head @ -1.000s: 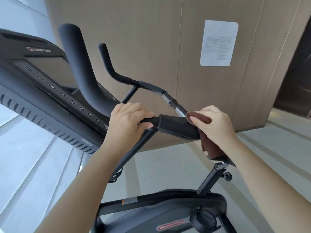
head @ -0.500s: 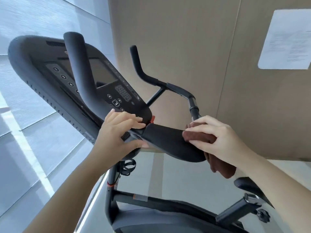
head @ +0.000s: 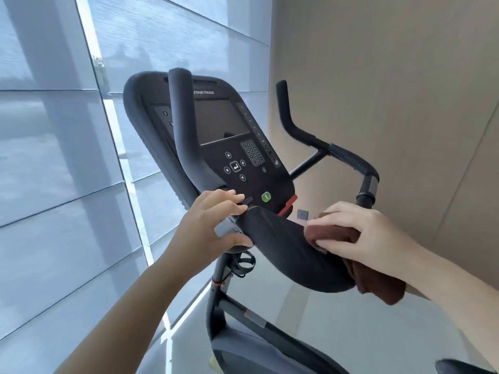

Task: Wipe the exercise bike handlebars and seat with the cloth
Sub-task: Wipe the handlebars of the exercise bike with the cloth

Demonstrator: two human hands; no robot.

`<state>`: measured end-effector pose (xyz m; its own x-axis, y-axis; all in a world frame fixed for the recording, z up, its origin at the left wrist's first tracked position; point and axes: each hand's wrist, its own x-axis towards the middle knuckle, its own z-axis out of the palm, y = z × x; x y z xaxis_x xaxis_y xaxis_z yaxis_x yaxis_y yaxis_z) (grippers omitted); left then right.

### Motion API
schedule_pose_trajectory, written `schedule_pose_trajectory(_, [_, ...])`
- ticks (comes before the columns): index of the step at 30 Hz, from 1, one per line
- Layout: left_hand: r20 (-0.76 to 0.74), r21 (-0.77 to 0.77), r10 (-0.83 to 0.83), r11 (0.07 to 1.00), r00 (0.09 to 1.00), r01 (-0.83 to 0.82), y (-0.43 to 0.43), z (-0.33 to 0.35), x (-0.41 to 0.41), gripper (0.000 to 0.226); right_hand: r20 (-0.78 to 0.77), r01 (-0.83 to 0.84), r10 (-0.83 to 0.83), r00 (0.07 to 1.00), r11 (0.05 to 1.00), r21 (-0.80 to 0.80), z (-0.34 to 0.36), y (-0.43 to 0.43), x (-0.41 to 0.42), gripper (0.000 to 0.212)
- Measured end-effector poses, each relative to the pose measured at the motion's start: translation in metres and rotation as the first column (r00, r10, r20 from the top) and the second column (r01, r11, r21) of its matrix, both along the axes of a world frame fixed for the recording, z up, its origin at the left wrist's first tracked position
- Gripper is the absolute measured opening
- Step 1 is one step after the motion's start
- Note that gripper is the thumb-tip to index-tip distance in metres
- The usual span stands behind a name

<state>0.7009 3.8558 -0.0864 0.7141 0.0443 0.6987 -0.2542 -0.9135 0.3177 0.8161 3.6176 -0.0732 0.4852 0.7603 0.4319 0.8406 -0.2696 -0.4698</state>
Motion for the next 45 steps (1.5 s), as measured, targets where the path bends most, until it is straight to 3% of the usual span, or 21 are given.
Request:
schedule_pose_trajectory(4, [0.035,0.006,0.007,1.0,0.999,-0.007,0.001,-0.003,0.004,0.038,0.0,0.023,-0.023,1.0,0.993,0.116,0.0,0.013,-0.002,0.027])
schedule_pose_trajectory(9, [0.051,0.054,0.012,0.998,0.999,-0.015,0.001,-0.002,0.002,0.043,0.068,-0.03,0.023,0.997,0.994,0.102,0.019,0.076,-0.016,0.029])
schedule_pose_trajectory(15, [0.017,0.098,-0.043,0.994,0.999,0.041,0.006,-0.003,-0.001,0.058,0.05,0.052,-0.056,0.997,0.996,0.072,-0.004,0.011,-0.01,0.023])
schedule_pose_trajectory(20, [-0.01,0.143,0.0,0.99,1.0,0.001,-0.014,-0.002,-0.009,0.07,0.102,0.123,-0.144,0.984,0.975,0.184,-0.01,0.009,-0.017,0.03])
schedule_pose_trajectory(23, [0.016,0.277,0.015,0.961,1.0,-0.019,-0.039,-0.002,-0.006,0.065,0.138,0.085,-0.11,0.984,0.981,0.176,-0.007,0.029,-0.021,0.03])
schedule_pose_trajectory(30, [-0.052,0.206,0.182,0.964,0.982,-0.168,-0.095,-0.011,-0.002,0.067,0.197,-0.032,0.018,0.98,0.997,0.069,-0.02,-0.035,0.018,0.025])
schedule_pose_trajectory(32, [-0.048,0.202,0.233,0.955,0.971,-0.219,-0.114,-0.013,0.004,0.064,0.15,-0.04,0.018,0.988,0.989,0.141,-0.011,-0.045,0.041,0.023])
schedule_pose_trajectory(35, [-0.042,0.199,0.284,0.942,0.958,-0.27,-0.139,-0.014,0.014,0.051,0.115,0.1,-0.141,0.983,0.947,0.305,0.006,-0.04,0.073,0.027])
schedule_pose_trajectory(40, [-0.052,0.321,0.388,0.879,0.92,-0.352,-0.16,-0.022,0.026,0.04,0.283,0.211,-0.19,0.94,0.976,-0.047,-0.029,-0.015,0.062,0.043])
schedule_pose_trajectory(42, [-0.017,0.349,0.401,0.861,0.916,-0.37,-0.16,-0.025,0.026,0.036,0.237,0.154,-0.144,0.961,0.988,-0.021,-0.036,-0.019,0.062,0.05])
schedule_pose_trajectory(45, [0.031,0.346,0.41,0.851,0.912,-0.395,-0.16,-0.027,0.028,0.032,0.169,-0.043,0.041,0.985,0.999,0.011,-0.032,-0.034,0.076,0.043])
